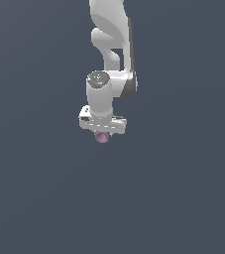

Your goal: Pick up the object and move it to a goal position.

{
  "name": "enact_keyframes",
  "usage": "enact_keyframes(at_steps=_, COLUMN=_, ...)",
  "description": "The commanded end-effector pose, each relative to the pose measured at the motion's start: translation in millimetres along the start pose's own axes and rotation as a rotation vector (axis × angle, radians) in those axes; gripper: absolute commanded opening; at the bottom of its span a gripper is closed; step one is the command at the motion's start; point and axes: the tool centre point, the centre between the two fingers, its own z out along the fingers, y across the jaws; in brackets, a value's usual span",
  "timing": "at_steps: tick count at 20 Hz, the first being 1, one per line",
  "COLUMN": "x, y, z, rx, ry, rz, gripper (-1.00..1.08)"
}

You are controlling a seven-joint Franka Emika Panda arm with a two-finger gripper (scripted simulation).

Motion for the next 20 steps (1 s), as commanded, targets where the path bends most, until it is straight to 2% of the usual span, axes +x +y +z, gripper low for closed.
enact_keyframes(at_steps=1, x=11.4, y=5.7, z=-21.9, rx=0.000, ry=0.000, rz=0.000, gripper=-1.00)
enact_keyframes(at_steps=12, x=65.1, y=30.1, z=-118.5, rx=-0.001, ry=0.000, rz=0.000, gripper=-1.00)
enact_keyframes(at_steps=20, x=98.0, y=43.8, z=-174.5, rx=-0.001, ry=0.000, rz=-0.001, gripper=-1.00)
